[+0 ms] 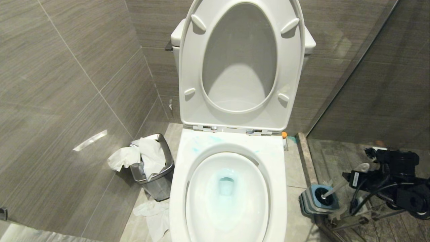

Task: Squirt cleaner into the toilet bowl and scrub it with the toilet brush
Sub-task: Put the toilet brush back, then flush the toilet

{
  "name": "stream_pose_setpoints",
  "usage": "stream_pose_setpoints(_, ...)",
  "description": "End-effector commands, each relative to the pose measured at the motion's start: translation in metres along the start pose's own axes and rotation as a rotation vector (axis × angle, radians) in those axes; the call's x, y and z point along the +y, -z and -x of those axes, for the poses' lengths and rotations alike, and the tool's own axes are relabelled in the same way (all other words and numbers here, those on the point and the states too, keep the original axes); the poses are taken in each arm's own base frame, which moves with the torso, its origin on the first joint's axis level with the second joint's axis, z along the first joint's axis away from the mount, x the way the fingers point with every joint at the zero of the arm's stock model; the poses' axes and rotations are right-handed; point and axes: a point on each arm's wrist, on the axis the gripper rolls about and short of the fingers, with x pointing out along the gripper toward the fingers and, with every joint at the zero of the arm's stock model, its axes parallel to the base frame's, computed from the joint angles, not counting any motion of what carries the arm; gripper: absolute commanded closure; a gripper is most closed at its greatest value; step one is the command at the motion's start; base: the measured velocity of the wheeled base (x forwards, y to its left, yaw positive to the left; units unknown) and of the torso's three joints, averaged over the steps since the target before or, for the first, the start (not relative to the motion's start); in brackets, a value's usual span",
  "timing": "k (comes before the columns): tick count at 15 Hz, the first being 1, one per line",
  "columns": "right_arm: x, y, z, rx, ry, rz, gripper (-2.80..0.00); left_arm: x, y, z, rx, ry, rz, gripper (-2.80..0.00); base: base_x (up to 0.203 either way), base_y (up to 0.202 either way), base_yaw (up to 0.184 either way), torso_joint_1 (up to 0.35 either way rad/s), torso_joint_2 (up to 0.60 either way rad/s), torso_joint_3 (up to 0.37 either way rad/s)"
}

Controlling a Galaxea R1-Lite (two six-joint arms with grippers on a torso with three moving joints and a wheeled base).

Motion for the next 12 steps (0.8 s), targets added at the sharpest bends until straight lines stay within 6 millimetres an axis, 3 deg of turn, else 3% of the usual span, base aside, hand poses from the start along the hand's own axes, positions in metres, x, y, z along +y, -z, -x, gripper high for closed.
stream_pose_setpoints(1, -0.004, -0.001, 0.039, -0.036, -0.027, 0.002, -2.8, 0.0, 0.0, 0.0, 0.002, 0.0, 0.0, 0.0, 0.0, 0.0, 0.0, 0.0, 0.0, 0.0)
stream_pose_setpoints(5, -0.01, 0.006, 0.089, -0.082, -0.068, 0.029, -2.8, 0.0, 0.0, 0.0, 0.002, 0.0, 0.0, 0.0, 0.0, 0.0, 0.0, 0.0, 0.0, 0.0)
stream_pose_setpoints(12, -0.013, -0.024, 0.171, -0.416, -0.232, 0.146, -2.8, 0.0, 0.0, 0.0, 0.002, 0.0, 0.0, 0.0, 0.0, 0.0, 0.0, 0.0, 0.0, 0.0)
